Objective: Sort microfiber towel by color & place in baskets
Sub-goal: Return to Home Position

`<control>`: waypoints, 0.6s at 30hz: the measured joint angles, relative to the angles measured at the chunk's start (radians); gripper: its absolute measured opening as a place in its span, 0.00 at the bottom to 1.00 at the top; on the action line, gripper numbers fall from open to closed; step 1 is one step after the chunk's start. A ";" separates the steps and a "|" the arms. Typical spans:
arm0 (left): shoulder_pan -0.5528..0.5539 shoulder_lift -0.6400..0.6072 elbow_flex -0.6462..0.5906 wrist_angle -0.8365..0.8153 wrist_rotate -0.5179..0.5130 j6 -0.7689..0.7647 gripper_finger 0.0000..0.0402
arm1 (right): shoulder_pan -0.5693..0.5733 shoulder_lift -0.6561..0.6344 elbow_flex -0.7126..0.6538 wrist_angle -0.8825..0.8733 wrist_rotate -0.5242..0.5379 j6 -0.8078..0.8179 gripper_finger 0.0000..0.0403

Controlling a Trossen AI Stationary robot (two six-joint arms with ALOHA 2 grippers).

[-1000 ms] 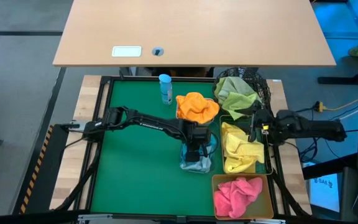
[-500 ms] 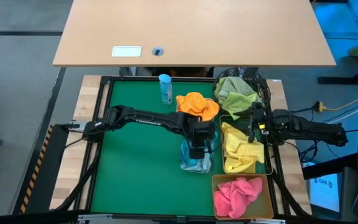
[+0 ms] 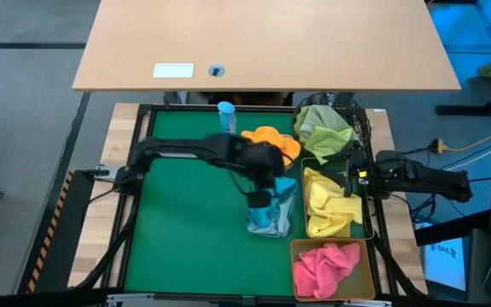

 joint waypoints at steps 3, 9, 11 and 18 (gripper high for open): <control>-0.019 -0.083 0.000 -0.026 -0.086 -0.016 0.19 | 0.000 -0.061 0.000 0.014 0.001 0.003 0.69; -0.109 -0.221 -0.002 -0.046 -0.320 -0.016 0.19 | 0.000 -0.095 -0.025 0.048 0.004 -0.003 0.69; -0.151 -0.264 -0.014 -0.067 -0.373 -0.016 0.19 | 0.000 -0.085 -0.061 0.125 0.006 -0.005 0.69; -0.273 -0.412 -0.201 -0.049 -0.468 -0.045 0.19 | 0.000 -0.095 -0.179 0.256 0.000 -0.020 0.69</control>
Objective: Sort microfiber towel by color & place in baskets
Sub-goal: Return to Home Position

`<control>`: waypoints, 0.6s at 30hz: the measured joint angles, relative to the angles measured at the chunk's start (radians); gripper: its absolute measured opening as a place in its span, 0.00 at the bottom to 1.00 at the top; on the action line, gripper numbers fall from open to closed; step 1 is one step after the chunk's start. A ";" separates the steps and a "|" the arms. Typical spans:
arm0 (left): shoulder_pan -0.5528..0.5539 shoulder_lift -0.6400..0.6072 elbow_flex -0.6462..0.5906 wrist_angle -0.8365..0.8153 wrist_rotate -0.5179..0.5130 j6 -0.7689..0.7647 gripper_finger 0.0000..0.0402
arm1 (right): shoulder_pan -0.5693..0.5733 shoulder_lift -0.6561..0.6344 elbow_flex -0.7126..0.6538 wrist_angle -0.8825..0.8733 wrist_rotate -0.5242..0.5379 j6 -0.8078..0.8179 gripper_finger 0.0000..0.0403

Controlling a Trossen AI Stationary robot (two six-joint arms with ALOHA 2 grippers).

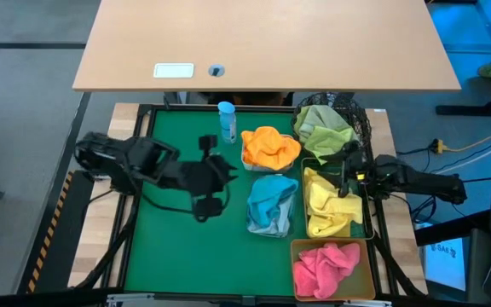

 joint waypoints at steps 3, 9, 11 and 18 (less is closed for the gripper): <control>-0.037 -0.095 -0.159 0.008 -0.053 -0.055 0.19 | 0.000 -0.001 -0.028 0.000 -0.007 0.005 0.69; -0.088 -0.355 -0.575 0.185 -0.140 -0.136 0.19 | 0.000 -0.001 -0.045 0.018 -0.008 0.035 0.69; -0.099 -0.451 -0.728 0.285 -0.141 -0.133 0.19 | 0.000 -0.001 -0.045 0.018 -0.008 0.036 0.69; -0.076 -0.785 -1.233 0.741 -0.110 0.028 0.19 | 0.000 -0.002 -0.045 0.014 -0.008 0.048 0.69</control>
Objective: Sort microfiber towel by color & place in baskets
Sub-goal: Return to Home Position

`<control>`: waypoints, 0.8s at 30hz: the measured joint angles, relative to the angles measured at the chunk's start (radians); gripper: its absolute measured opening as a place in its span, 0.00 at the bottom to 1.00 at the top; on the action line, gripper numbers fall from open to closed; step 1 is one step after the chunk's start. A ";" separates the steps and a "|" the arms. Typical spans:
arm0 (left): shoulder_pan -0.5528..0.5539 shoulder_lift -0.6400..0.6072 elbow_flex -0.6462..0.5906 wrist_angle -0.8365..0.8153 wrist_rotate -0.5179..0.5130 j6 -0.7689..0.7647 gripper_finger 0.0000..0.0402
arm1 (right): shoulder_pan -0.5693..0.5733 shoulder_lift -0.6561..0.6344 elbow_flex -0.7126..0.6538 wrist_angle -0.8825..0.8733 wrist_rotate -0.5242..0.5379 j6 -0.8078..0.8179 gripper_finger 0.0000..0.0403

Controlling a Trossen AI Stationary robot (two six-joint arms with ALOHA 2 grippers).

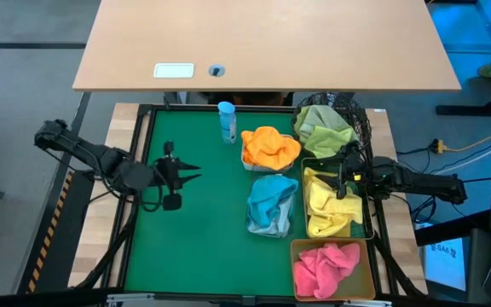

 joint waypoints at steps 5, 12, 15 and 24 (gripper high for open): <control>0.091 -0.203 -0.267 0.301 0.181 0.171 0.19 | 0.000 0.002 0.000 -0.001 0.000 0.000 0.69; 0.277 -0.403 -0.478 0.483 0.383 0.256 0.19 | 0.000 0.002 0.000 -0.002 0.000 0.002 0.69; 0.334 -0.471 -0.527 0.484 0.460 0.238 0.19 | 0.000 0.002 0.000 -0.002 0.000 0.002 0.69; 0.403 -0.669 -0.637 0.485 0.500 0.236 0.19 | 0.000 0.002 0.000 -0.003 0.000 0.002 0.69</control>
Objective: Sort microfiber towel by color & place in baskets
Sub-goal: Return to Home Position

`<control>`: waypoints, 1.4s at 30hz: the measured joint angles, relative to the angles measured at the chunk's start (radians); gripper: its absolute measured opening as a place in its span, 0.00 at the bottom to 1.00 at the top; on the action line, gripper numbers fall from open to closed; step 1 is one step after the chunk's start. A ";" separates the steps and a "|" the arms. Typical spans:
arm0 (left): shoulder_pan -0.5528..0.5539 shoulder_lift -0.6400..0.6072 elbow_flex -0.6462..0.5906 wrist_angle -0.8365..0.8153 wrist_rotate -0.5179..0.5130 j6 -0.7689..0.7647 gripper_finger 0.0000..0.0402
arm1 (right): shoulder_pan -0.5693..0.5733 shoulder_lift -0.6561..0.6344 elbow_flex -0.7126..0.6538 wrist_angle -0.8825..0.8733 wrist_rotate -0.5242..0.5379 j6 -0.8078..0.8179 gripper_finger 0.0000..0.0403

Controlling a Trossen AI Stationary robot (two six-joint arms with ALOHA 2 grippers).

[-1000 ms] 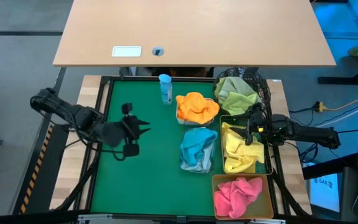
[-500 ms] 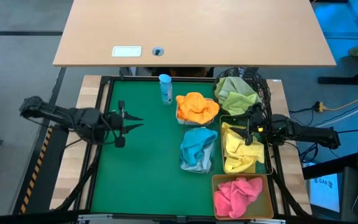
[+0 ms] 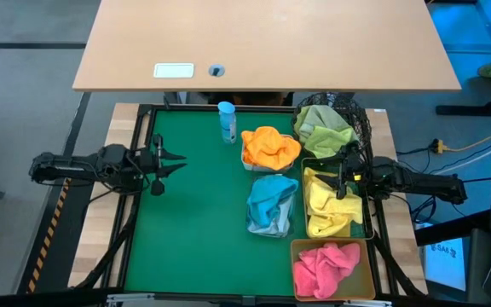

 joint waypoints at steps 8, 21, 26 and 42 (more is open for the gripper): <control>0.003 -0.183 -0.120 -0.003 -0.003 0.009 0.19 | 0.000 0.000 0.000 0.000 0.000 0.000 0.69; 0.046 -0.237 -0.241 0.172 0.025 0.094 0.19 | 0.000 0.000 0.000 -0.001 0.000 0.003 0.69; 0.095 -0.237 -0.252 0.184 0.072 0.077 0.19 | 0.000 0.000 0.000 -0.001 0.000 0.004 0.69; 0.155 -0.230 -0.251 0.002 0.169 -0.035 0.19 | 0.000 0.000 0.000 -0.001 0.000 -0.003 0.69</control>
